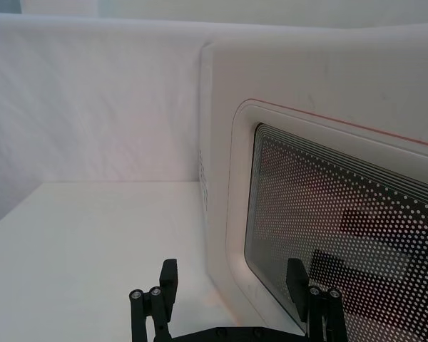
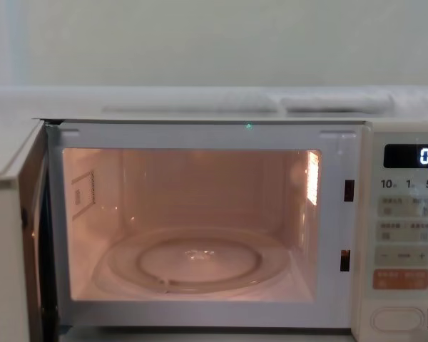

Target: Press the button to open the microwave door with one hand; close the microwave door with the other hand.

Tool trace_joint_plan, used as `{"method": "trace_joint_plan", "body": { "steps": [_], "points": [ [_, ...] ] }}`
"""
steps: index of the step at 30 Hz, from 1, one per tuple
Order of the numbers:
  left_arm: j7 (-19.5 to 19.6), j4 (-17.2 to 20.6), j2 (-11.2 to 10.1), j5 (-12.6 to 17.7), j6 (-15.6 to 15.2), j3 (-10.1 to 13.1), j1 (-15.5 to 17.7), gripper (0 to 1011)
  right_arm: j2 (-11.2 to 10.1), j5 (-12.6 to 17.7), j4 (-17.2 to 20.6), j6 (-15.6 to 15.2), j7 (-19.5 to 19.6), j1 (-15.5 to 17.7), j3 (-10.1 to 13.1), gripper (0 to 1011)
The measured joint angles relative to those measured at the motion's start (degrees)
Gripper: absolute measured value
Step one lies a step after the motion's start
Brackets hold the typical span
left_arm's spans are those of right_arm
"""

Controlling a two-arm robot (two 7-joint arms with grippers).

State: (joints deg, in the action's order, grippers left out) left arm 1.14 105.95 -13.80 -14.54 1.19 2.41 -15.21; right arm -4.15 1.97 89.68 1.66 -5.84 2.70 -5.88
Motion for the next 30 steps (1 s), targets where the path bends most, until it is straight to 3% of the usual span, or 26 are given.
{"method": "trace_joint_plan", "body": {
  "steps": [13,21,30],
  "points": [
    [0.00,0.00,0.00,0.00,0.00,0.00,0.00,1000,-1.60,1.38,3.07,2.14,-1.17,3.02,0.79,4],
    [0.00,0.00,0.00,0.00,0.00,0.00,0.00,1000,-2.04,1.88,3.69,2.75,-1.19,3.60,1.56,202],
    [0.00,0.00,0.00,0.00,0.00,0.00,0.00,1000,-2.33,2.06,3.59,3.30,-1.17,3.68,1.91,503]
  ]
}}
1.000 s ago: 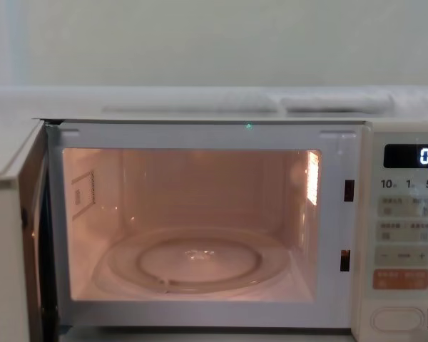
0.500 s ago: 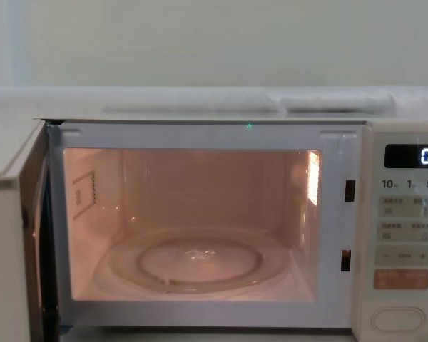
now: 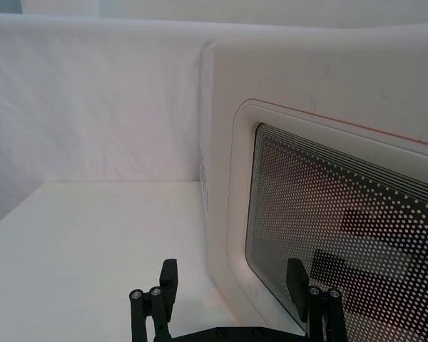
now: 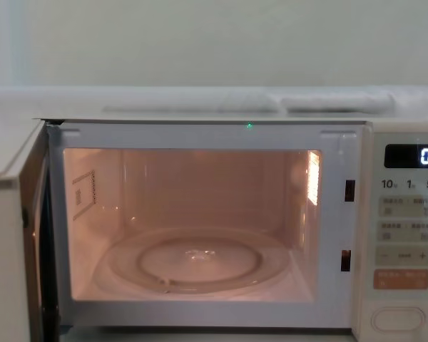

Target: Press the button to open the microwave door with one hand; close the microwave door with the other hand.

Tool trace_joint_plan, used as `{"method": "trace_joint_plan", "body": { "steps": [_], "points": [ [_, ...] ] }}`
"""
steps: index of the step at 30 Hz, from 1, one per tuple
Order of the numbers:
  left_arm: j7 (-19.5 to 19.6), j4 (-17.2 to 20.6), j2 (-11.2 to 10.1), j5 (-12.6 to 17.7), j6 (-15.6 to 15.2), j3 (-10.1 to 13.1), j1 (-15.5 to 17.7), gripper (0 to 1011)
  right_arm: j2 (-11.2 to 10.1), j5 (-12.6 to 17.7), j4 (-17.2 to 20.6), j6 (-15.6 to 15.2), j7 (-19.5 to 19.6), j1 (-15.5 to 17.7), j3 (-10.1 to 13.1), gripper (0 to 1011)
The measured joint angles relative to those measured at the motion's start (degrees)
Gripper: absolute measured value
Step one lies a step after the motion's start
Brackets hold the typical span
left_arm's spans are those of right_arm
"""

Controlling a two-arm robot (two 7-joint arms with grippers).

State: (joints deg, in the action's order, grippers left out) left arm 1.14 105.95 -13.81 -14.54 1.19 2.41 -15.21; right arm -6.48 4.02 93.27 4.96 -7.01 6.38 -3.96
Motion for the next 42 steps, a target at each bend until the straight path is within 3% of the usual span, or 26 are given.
{"method": "trace_joint_plan", "body": {
  "steps": [1,17,42],
  "points": [
    [0.00,0.00,0.00,0.00,0.00,0.00,0.00,1000,-0.04,-0.06,-0.06,0.08,0.03,0.04,0.00,564],
    [0.00,0.00,0.00,0.00,0.00,0.00,0.00,1000,0.21,-0.64,-0.43,0.62,0.63,0.55,0.23,1000],
    [0.00,0.00,0.00,0.00,0.00,0.00,0.00,1000,0.16,-0.82,-0.58,0.73,0.40,0.47,0.05,1002]
  ]
}}
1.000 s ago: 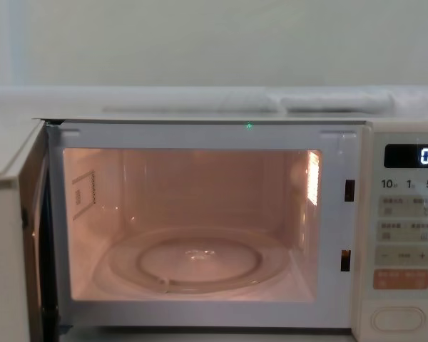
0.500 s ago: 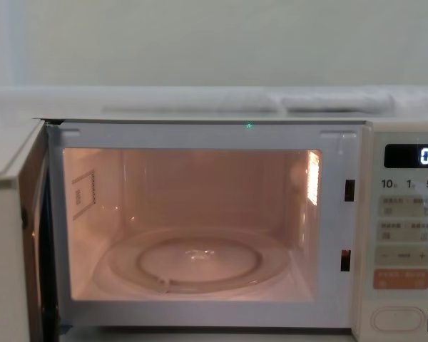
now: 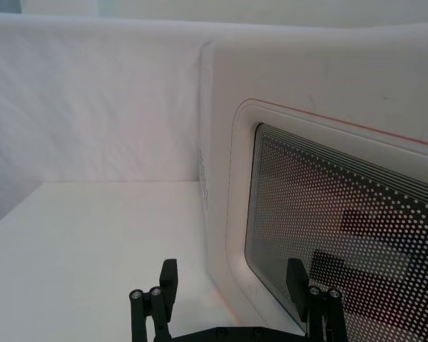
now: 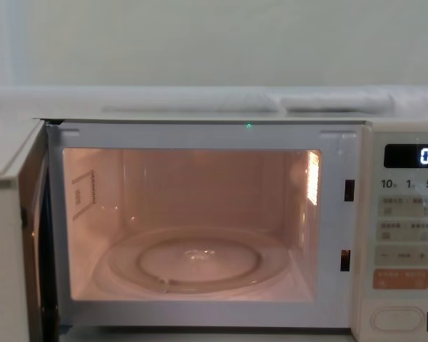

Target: Press the button to open the microwave door with one hand; close the microwave door with the other hand.

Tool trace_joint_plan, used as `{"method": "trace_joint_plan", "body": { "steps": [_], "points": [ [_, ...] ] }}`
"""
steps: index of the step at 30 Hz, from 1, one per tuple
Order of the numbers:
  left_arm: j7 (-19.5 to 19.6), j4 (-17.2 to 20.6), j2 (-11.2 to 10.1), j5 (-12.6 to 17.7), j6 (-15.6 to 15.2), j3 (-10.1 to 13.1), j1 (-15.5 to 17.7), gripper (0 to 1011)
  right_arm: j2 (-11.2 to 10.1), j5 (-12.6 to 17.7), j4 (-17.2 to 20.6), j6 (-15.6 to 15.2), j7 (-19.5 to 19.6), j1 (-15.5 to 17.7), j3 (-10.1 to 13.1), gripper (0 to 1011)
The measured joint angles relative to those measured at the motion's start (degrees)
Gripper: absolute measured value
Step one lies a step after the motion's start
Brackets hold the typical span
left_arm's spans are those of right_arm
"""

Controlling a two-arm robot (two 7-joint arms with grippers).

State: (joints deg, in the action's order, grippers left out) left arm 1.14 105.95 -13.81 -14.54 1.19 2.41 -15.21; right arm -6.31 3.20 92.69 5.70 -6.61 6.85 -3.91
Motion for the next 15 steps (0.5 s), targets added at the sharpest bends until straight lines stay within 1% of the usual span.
{"method": "trace_joint_plan", "body": {
  "steps": [15],
  "points": [
    [0.00,0.00,0.00,0.00,0.00,0.00,0.00,1000,0.00,0.01,0.01,-0.06,0.00,0.00,0.00,1002]
  ]
}}
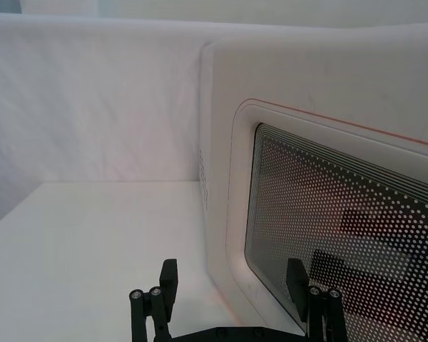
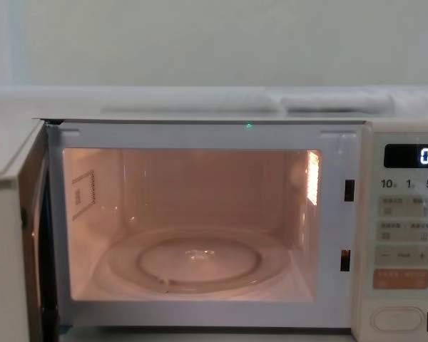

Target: Press the button to open the microwave door with one hand; close the microwave door with the other hand.

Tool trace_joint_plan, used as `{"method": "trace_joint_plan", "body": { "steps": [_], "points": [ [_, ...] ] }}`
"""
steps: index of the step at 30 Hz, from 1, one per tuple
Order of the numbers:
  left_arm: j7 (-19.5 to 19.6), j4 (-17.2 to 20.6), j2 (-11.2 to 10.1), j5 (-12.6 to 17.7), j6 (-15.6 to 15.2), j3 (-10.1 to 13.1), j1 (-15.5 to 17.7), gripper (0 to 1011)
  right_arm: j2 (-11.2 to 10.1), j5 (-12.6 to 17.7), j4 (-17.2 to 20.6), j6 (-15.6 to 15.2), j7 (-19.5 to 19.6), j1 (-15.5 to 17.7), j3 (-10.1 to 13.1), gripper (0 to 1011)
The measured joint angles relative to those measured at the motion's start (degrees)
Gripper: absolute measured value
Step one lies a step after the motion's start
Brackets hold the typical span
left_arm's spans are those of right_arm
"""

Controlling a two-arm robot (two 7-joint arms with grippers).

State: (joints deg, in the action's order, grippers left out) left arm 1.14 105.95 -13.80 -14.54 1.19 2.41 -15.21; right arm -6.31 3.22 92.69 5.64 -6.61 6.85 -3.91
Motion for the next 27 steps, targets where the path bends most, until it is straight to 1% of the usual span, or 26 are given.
{"method": "trace_joint_plan", "body": {
  "steps": [27],
  "points": [
    [0.01,0.00,0.00,0.00,0.00,0.00,0.00,1000,0.00,0.00,0.00,-0.01,0.00,0.01,0.00,1002]
  ]
}}
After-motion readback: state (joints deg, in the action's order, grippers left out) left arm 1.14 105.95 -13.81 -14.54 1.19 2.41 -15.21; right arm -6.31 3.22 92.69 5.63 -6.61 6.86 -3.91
